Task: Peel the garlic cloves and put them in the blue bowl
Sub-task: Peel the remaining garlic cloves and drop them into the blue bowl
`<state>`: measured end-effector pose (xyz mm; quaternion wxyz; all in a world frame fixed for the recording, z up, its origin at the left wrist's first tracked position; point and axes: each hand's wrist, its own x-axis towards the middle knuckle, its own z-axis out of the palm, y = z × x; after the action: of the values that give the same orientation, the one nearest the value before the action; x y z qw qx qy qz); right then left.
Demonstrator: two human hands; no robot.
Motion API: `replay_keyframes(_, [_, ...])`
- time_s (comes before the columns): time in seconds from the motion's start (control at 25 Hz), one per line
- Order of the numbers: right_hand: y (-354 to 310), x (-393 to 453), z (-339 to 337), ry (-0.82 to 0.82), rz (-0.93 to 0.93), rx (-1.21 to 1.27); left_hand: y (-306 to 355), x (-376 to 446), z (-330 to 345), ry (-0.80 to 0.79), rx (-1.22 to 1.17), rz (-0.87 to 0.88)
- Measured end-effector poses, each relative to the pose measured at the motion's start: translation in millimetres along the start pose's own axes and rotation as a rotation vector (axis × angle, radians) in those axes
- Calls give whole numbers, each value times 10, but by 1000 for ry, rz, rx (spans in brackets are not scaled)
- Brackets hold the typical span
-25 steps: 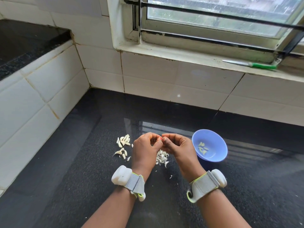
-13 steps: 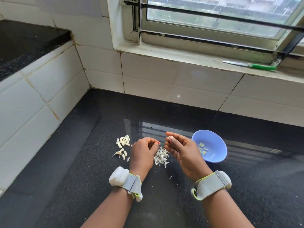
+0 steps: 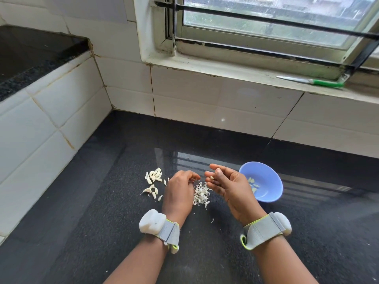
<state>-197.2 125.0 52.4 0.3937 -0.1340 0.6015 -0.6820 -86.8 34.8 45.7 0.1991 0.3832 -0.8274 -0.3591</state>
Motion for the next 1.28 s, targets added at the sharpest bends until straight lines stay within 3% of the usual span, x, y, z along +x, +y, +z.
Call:
replay_keyframes(0.2, [67,25,-2,72,-102,-409,38,-15,-7,5,-29,-8])
replay_keyframes(0.36, [31,21,22,47,-49,-346,-2,6,9,-19,16,-28])
replay_keyframes(0.6, [22,5,9,20,-52,-362,-2,38,77,-139,-490,-154])
replay_keyframes(0.72, [25,-8,4,13,-60,-402,-4,45,71,-73,-550,-157])
replay_keyframes(0.88, [58,32,-30,45,-27,-343,-58,57,38,32,-385,-77])
replay_keyframes(1.12, [21,-1,-82,-36,4,-200,-63,46,81,-59,-1,248])
replay_keyframes(1.28, [-13,-12,-77,-21,-56,-226,-48,39,92,-1,-10,263])
